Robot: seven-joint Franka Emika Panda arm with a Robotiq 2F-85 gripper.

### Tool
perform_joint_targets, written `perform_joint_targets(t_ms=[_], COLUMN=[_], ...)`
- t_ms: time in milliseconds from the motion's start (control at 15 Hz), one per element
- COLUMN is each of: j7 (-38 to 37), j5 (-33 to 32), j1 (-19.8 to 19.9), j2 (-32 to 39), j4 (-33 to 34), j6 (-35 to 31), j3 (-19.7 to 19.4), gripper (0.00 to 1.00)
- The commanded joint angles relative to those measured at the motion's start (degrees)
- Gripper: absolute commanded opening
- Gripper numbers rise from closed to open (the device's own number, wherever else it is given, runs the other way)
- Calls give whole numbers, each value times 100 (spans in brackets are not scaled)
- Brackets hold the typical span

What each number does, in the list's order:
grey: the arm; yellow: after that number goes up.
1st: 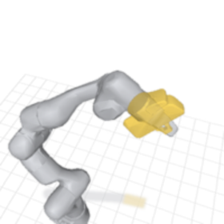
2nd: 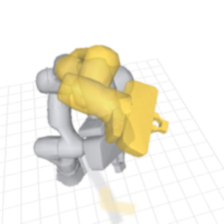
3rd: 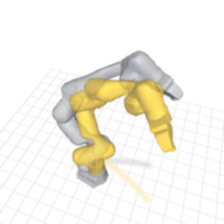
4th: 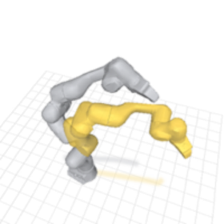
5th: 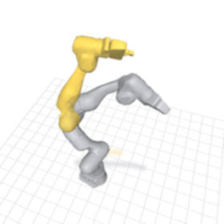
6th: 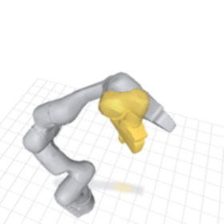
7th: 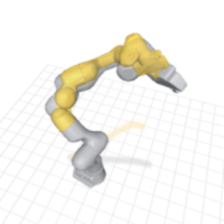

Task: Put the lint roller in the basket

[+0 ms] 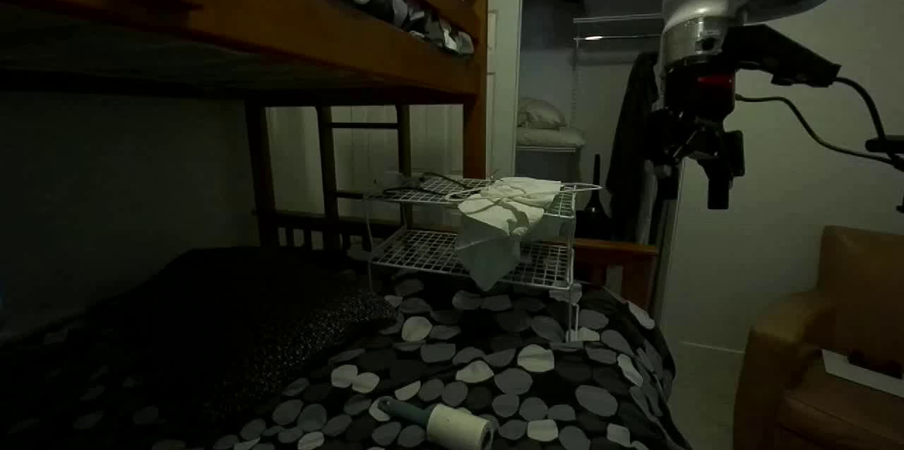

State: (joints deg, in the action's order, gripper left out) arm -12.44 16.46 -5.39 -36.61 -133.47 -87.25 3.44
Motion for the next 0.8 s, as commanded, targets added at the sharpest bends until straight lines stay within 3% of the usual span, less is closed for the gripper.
perform_joint_targets(t_ms=[0,133,467,733], j7=[62,62,558,709], j5=[50,49,-594,-1378], j1=[144,144,-110,-356], j2=[1,1,1290,2779], j4=[18,19,-118,91], j6=[34,34,-1927,-3138], j3=[103,103,846,1297], gripper=[100,100,100,100])
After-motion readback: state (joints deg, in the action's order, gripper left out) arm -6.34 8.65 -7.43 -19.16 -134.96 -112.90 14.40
